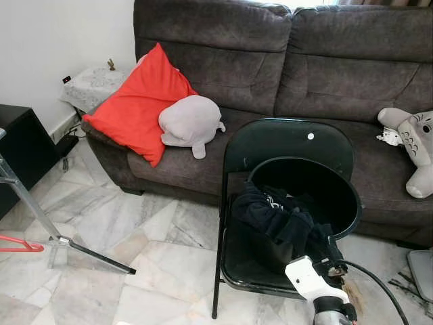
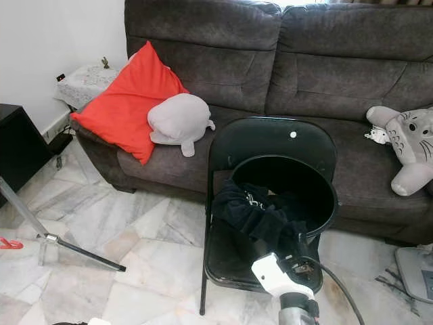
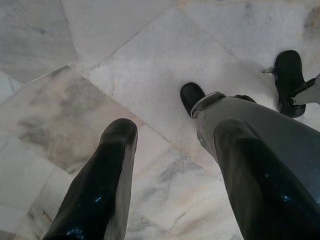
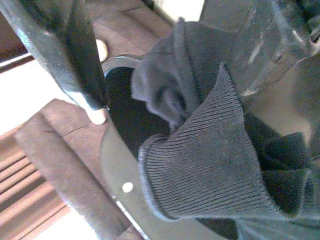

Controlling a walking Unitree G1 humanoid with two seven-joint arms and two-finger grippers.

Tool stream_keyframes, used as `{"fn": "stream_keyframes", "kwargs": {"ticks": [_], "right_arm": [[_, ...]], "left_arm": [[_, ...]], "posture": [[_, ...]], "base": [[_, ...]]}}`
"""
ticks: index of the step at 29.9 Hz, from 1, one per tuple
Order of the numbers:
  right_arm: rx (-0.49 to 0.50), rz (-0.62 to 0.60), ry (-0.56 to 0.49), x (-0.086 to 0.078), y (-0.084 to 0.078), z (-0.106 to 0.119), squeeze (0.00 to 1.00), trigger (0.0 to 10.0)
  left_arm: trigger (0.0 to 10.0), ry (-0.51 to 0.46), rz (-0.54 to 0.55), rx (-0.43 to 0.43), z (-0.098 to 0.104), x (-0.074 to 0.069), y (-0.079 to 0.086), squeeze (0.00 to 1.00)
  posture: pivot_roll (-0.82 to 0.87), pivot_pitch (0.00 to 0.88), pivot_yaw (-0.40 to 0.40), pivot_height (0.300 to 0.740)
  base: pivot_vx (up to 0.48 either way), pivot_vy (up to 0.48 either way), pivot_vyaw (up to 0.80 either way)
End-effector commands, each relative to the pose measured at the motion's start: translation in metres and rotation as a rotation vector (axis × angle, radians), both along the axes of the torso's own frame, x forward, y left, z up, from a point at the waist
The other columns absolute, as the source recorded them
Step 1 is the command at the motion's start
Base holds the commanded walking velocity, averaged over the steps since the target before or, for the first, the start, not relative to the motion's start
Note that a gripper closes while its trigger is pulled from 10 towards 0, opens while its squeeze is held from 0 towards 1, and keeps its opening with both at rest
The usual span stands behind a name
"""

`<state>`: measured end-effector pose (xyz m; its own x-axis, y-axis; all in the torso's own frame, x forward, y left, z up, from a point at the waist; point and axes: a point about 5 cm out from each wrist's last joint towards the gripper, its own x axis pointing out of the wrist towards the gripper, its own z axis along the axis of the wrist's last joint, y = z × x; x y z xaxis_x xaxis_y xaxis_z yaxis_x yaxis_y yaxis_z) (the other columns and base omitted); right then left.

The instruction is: Hang hanger

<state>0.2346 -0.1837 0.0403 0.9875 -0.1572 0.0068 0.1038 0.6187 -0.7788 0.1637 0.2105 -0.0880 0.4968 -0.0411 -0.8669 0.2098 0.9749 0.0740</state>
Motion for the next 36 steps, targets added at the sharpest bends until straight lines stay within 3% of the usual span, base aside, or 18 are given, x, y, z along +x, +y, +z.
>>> {"fn": "stream_keyframes", "kwargs": {"ticks": [1, 10, 18, 26, 34, 36], "right_arm": [[-0.017, -0.02, -0.031, -0.002, -0.002, 0.004, 0.0, 10.0], [0.009, -0.004, -0.054, 0.012, 0.0, 0.011, 0.0, 10.0], [0.035, 0.067, 0.014, 0.025, 0.01, 0.003, 0.0, 10.0], [-0.005, -0.007, -0.136, 0.029, 0.003, 0.02, 0.0, 10.0], [0.066, -0.013, -0.11, 0.028, 0.006, 0.013, 0.0, 10.0], [0.169, -0.031, -0.026, 0.027, 0.009, 0.001, 0.0, 10.0]], "left_arm": [[10.0, 0.022, 0.0, 0.009, -0.002, -0.005, 0.004, 0.0], [10.0, 0.021, -0.002, 0.01, -0.001, -0.005, 0.004, 0.0], [10.0, 0.02, -0.002, 0.01, -0.001, -0.005, 0.004, 0.0], [10.0, 0.018, -0.002, 0.01, -0.001, -0.005, 0.004, 0.0], [10.0, 0.017, -0.004, 0.011, -0.001, -0.005, 0.004, 0.0], [10.0, 0.017, -0.005, 0.011, -0.001, -0.005, 0.004, 0.0]], "posture": [[-0.13, 0.065, 0.046, 0.74], [-0.13, 0.064, 0.048, 0.74], [-0.12, 0.066, 0.049, 0.74], [-0.12, 0.068, 0.051, 0.74], [-0.12, 0.067, 0.051, 0.74], [-0.12, 0.067, 0.053, 0.74]], "base": [[0.0, 0.0, 0.0], [0.0, 0.0, 0.0], [0.0, 0.0, 0.0], [0.0, 0.0, 0.0], [0.0, 0.0, 0.0], [0.0, 0.0, 0.0]]}}
